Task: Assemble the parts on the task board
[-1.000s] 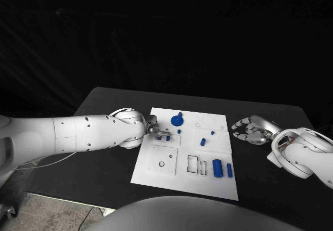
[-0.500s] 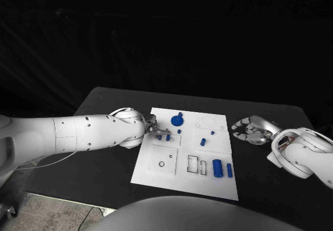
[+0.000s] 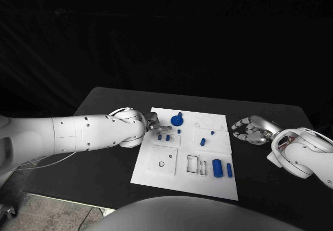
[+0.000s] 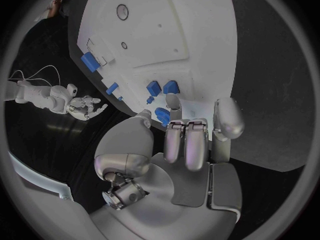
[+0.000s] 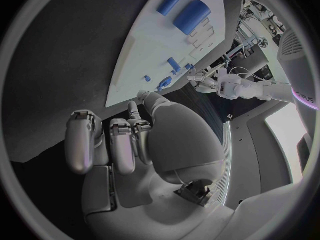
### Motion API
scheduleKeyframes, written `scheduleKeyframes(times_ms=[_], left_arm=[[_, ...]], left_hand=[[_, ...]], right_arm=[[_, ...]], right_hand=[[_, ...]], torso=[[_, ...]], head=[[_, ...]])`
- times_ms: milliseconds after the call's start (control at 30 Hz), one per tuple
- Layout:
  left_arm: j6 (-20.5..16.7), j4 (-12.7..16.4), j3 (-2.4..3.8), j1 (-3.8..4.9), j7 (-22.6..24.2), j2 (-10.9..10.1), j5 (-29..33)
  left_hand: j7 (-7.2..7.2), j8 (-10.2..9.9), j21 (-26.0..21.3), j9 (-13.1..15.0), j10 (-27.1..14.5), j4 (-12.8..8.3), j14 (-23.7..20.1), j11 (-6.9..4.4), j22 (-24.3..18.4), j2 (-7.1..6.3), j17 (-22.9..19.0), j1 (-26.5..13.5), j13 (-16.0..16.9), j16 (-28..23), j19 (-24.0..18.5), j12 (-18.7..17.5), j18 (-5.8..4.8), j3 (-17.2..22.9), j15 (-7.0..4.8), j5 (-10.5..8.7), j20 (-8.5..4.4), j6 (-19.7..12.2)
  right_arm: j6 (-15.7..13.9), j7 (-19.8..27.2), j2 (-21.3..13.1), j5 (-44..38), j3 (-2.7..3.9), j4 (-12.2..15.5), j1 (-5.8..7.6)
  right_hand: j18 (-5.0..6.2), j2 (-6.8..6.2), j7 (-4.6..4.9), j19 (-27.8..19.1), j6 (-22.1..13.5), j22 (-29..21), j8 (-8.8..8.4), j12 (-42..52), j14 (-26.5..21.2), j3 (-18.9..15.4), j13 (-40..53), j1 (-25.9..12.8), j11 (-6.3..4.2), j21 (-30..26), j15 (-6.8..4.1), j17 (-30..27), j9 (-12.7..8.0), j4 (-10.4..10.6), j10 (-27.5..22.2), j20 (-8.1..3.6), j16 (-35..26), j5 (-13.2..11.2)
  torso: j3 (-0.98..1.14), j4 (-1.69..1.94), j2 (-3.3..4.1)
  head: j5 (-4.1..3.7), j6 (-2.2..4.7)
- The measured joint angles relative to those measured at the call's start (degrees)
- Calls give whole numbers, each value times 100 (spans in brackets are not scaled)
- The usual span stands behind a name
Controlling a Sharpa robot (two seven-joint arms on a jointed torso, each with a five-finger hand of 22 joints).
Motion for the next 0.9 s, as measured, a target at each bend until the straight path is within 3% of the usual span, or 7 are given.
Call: scheduleKeyframes(times_ms=[300, 467, 567, 600, 667, 767, 900], left_arm=[[-187, 43, 62, 229, 66, -54, -111], [-302, 25, 78, 369, 189, -1, -382], [-310, -38, 51, 397, 472, 84, -533], [-298, -67, 42, 398, 587, 116, -574], [-256, -149, 28, 398, 842, 188, -668], [-174, -301, 19, 383, 1340, 308, -929], [-118, -415, 10, 312, 1945, 396, -1448]], left_hand=[[-14, 0, -47, 23, 0, -3, 0, 0, 0, -76, 0, 591, 0, 0, 0, 0, -1, -261, 0, 420, 0, -197], [114, -260, -329, -59, 6, -58, -2, 71, 0, -208, 0, 1436, 0, -16, -174, -146, 1, -236, 52, 811, 63, -800], [317, -581, -1168, -273, -1504, -276, -1045, 259, -15, -267, -73, 2308, -106, -1060, -953, -1590, 184, 1, 225, 1013, 175, -1409], [418, -815, -1682, -503, -3006, -319, -2389, 384, -134, -292, -715, 2712, -867, -2087, -1474, -2857, 184, 215, 345, 915, 242, -1676], [472, -1198, -1930, -1055, -3916, -310, -3480, 567, -135, -402, -1487, 3291, -1758, -3102, -1806, -4168, 185, 648, 549, 558, 352, -1804], [492, -1488, -1406, -1776, -4097, -217, -3439, 612, -3, -758, -1979, 3757, -2694, -3412, -1403, -5176, 184, 1120, 580, 317, 412, -1610], [325, -1755, -273, -2436, -4102, -67, -2359, 433, 5, -1095, -2041, 3889, -3442, -3119, -291, -5831, 115, 1313, 333, 30, 367, -1472]], right_arm=[[-54, 30, 11, 7, 0, -4, 0], [-106, 60, 3, 14, 0, 0, 1], [-137, 81, -11, 19, 0, 14, 2], [-144, 87, -18, 22, 0, 19, 2], [-158, 98, -33, 27, 0, 32, 2], [-181, 115, -63, 35, 0, 61, 2], [-215, 139, -100, 43, 0, 107, 2]], right_hand=[[0, 23, 18, 0, 18, 5, 0, 0, 0, 30, 0, 23, 0, 0, 0, -1, 0, 1, 0, 0, 0, 25], [0, 23, 21, 0, 20, 4, 0, 0, 0, 30, 0, 23, 0, 0, 0, -1, -5, 1, 0, 0, 0, 25], [0, 23, 20, 0, 20, 4, 0, 0, 0, 46, 0, 23, 0, 0, 0, -1, -5, -15, 0, 0, 0, 56], [0, 23, 21, 0, 20, 4, 0, 0, -1, 46, 0, 23, 0, 0, 1, -2, -5, -15, 0, 0, 0, 56], [0, 23, 20, 0, 20, 4, 0, 0, -21, 46, 0, 23, 0, 0, 21, -1, -5, -15, 0, 0, 0, 56], [0, 23, 20, 0, 20, 4, 0, 0, -21, 46, 0, 23, 0, 0, 21, -2, -5, -15, 0, 0, 0, 59], [0, 23, 20, 1, 20, 3, 0, 0, -21, 46, 0, 23, 0, 0, 21, -2, -5, -15, 0, 0, 0, 78]], torso=[[3, -8, -6], [2, -15, -3], [0, -21, 2], [-1, -23, 6], [-4, -26, 12], [-4, -30, 20], [-10, -36, 31]], head=[[-31, 0], [-59, 0], [-74, 0], [-83, 0], [-92, 0], [-112, 0], [-143, 0]])
